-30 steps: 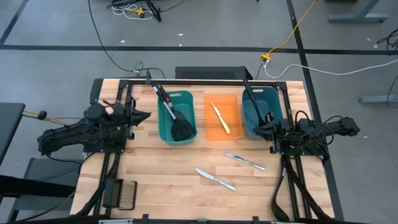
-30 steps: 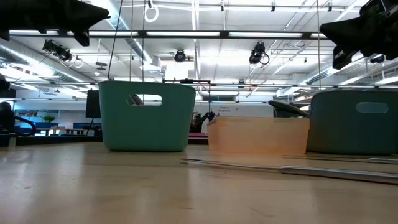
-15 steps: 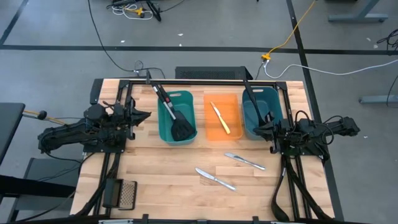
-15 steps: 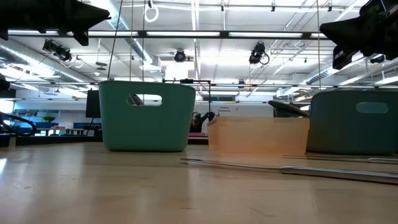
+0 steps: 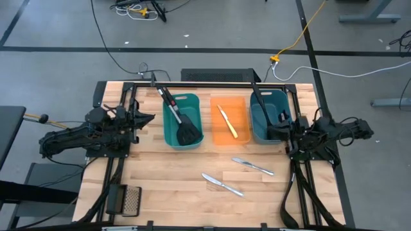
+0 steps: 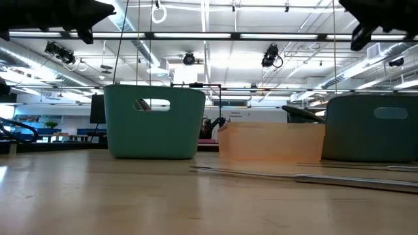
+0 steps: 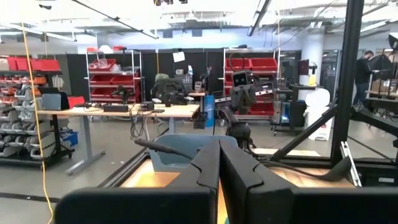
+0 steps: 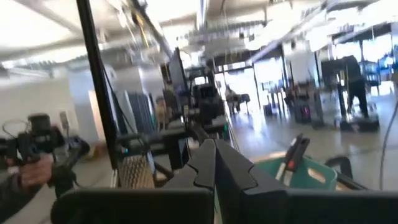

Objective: Pick & Place Kitchen Items
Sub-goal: Put the black ladle into the blue bin

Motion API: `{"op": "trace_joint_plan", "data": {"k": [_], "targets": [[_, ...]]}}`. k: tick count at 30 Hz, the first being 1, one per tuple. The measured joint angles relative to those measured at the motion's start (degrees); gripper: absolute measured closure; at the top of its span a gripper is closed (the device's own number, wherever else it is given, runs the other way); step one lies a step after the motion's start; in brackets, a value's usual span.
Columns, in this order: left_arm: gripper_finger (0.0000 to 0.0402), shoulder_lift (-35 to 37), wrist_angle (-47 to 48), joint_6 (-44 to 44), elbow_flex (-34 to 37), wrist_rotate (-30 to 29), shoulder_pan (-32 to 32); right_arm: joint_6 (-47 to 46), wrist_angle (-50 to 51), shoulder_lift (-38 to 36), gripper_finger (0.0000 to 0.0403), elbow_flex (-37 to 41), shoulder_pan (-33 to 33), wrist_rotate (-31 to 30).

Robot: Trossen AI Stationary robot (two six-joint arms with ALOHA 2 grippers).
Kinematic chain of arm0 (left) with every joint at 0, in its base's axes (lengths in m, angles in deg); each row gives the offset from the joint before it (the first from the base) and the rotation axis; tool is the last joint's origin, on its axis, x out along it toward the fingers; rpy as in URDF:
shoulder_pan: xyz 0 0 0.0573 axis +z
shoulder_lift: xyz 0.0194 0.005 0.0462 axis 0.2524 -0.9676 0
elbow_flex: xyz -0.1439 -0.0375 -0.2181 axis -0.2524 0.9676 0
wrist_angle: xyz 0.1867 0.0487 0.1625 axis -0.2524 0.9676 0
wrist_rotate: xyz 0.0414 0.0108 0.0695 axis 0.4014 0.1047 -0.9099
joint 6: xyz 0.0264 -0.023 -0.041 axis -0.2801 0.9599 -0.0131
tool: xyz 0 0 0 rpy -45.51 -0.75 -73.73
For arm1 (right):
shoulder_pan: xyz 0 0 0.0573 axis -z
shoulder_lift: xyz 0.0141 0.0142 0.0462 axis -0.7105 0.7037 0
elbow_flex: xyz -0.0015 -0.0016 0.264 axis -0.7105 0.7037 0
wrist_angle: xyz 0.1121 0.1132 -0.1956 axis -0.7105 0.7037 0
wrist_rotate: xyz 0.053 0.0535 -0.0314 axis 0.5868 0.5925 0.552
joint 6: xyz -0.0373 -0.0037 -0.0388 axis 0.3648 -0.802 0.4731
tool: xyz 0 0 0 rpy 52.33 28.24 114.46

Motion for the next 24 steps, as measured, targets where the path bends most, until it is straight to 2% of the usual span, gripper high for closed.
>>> {"op": "trace_joint_plan", "data": {"k": [11,18,24], "targets": [[0.0392,0.0,-0.7,0.0,0.0,0.0,0.0,-3.6,20.8,26.1,0.0385,-22.2,0.0,-1.9],[0.0392,0.0,-0.7,0.0,0.0,0.0,0.0,-6.0,34.5,33.3,0.0370,-32.8,0.0,-4.7],[0.0392,0.0,-0.7,0.2,0.0,0.0,0.0,-9.4,42.5,37.3,0.0357,-37.1,-0.3,-4.1]]}}
